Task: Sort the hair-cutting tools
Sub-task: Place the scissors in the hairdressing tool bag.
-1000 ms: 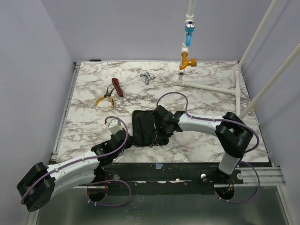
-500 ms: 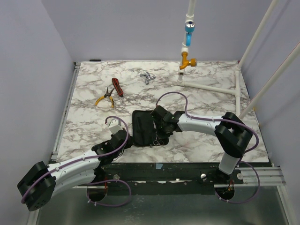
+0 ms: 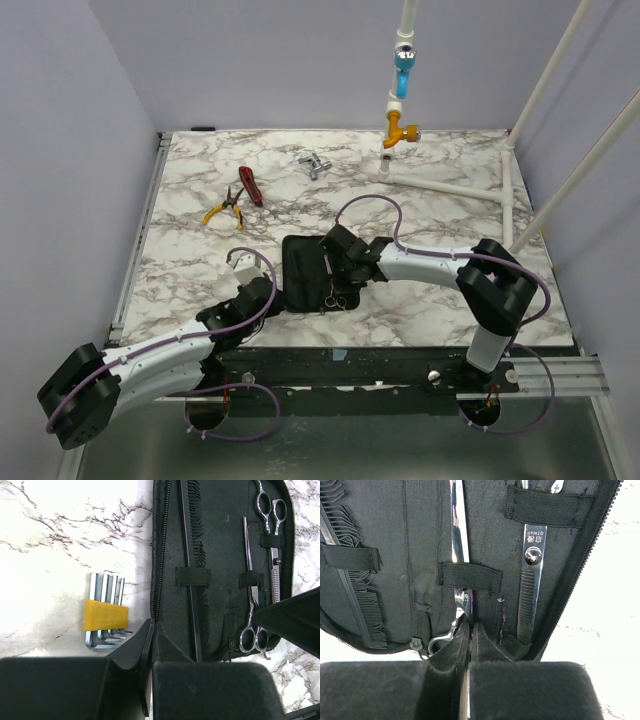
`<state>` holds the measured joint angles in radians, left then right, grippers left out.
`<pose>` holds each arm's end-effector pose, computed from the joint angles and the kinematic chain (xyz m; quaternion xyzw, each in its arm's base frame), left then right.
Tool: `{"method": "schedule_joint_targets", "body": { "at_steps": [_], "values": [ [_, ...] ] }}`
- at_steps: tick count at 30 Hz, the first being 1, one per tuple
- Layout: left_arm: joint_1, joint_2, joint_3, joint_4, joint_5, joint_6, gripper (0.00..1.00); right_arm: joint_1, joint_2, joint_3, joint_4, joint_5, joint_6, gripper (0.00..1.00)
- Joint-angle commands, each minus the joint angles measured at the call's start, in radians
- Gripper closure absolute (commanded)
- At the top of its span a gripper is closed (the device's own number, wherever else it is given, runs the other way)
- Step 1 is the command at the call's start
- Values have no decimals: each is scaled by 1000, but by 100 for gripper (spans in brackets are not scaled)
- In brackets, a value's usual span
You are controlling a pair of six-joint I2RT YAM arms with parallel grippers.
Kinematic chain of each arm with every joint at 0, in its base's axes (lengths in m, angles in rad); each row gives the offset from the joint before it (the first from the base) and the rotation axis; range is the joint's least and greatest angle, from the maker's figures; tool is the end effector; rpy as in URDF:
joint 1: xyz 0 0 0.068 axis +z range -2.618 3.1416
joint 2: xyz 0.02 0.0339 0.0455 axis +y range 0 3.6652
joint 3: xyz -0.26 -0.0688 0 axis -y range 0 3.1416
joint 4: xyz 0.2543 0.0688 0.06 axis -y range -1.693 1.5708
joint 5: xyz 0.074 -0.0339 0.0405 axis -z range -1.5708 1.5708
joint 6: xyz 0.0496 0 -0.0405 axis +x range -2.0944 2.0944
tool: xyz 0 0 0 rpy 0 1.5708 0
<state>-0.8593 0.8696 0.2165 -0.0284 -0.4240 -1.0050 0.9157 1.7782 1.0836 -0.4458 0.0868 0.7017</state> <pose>0.1351 -0.1255 0.1302 -0.1545 0.8736 -0.2244 0.4032 0.2220 0.2819 0.1391 -0.0950 0.9714 0.1251 0.1780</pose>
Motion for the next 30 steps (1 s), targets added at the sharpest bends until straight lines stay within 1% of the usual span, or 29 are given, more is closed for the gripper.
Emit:
{"method": "schedule_joint_targets", "body": {
  "at_steps": [1,5,12,17,23,25,28,30],
  "values": [
    [-1,6,-17,23,59,17,100,-20,71,-13,103,86,38,99],
    [-1,8,-26,51,71,17,100,-31,75,-25,131,88,58,99],
    [-1,4,-34,49,74,14,100,-47,102,-33,160,100,84,100],
    [-1,-12,-30,30,52,11,100,-46,74,-43,133,100,62,100],
    [-1,-18,-20,-9,26,9,100,-47,27,-59,73,171,36,99],
    [-1,-17,-13,-15,22,9,100,-47,21,-60,69,155,29,93],
    [-2,-13,-3,-32,20,9,100,-47,-11,-79,94,112,25,77],
    [-1,-15,1,-40,19,9,100,-46,-39,-84,100,81,20,71]
  ]
}}
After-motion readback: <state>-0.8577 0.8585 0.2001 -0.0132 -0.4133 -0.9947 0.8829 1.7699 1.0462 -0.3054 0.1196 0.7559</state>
